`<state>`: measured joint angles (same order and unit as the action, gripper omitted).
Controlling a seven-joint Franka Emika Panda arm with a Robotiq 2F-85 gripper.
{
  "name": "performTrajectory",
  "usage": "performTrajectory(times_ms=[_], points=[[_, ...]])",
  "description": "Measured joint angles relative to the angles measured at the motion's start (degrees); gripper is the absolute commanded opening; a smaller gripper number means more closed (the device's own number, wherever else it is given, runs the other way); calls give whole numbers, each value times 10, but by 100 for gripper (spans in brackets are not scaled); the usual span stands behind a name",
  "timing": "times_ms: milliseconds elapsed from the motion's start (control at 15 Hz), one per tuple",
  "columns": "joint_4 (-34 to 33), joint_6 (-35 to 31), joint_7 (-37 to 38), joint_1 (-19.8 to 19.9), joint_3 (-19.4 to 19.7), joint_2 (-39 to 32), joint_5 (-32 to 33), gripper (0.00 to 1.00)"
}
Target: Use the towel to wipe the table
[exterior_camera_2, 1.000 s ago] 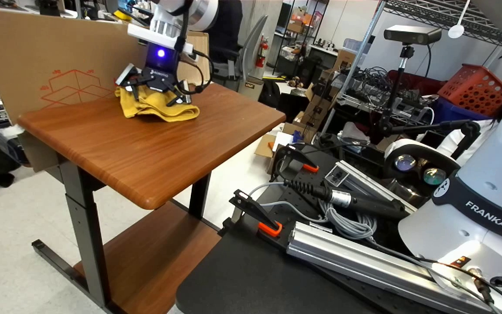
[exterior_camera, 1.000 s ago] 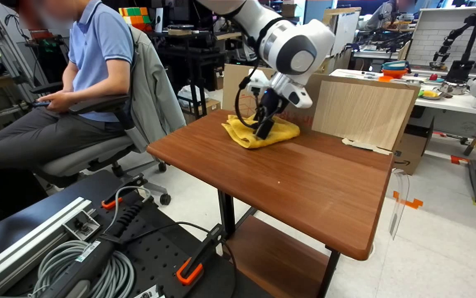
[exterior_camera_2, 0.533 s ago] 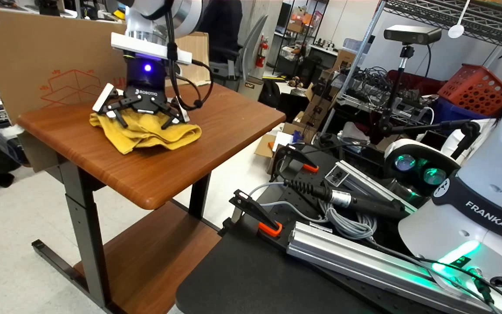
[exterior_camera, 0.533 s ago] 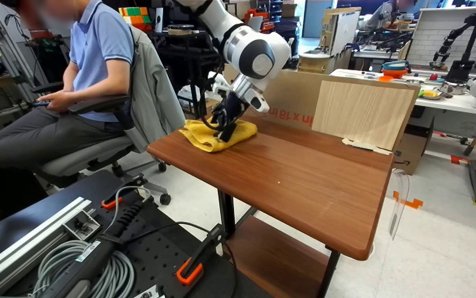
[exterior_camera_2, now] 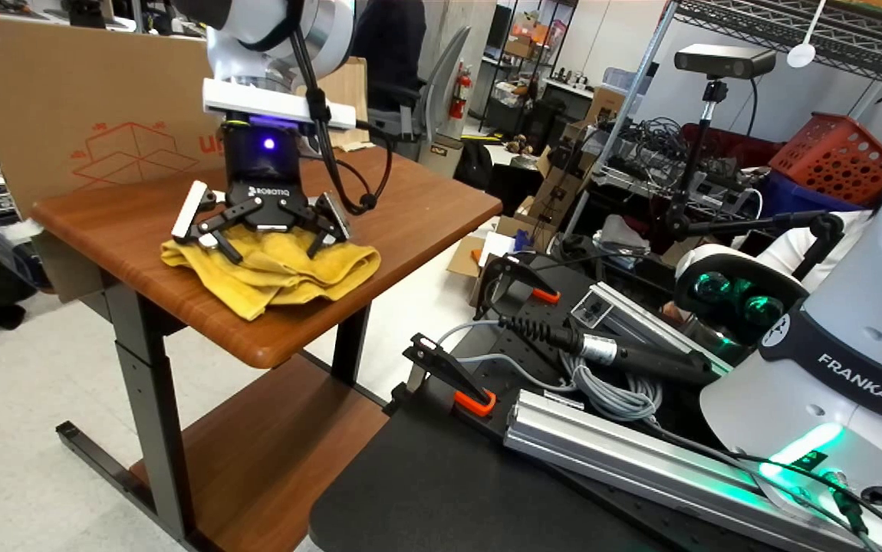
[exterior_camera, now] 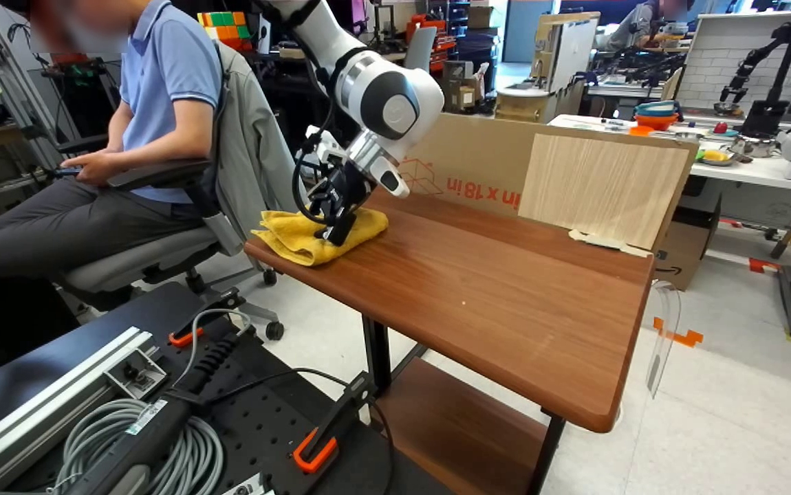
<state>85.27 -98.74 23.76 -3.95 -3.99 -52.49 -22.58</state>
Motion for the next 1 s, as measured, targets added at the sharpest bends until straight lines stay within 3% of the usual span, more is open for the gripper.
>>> performTrajectory(times_ms=[467,733,1000], points=[[-85,-53,14,14,38,-18,4,100],[-144,-47,44,22,38,-42,3,100],[-158,-1,46,50,47,-49,4,100]])
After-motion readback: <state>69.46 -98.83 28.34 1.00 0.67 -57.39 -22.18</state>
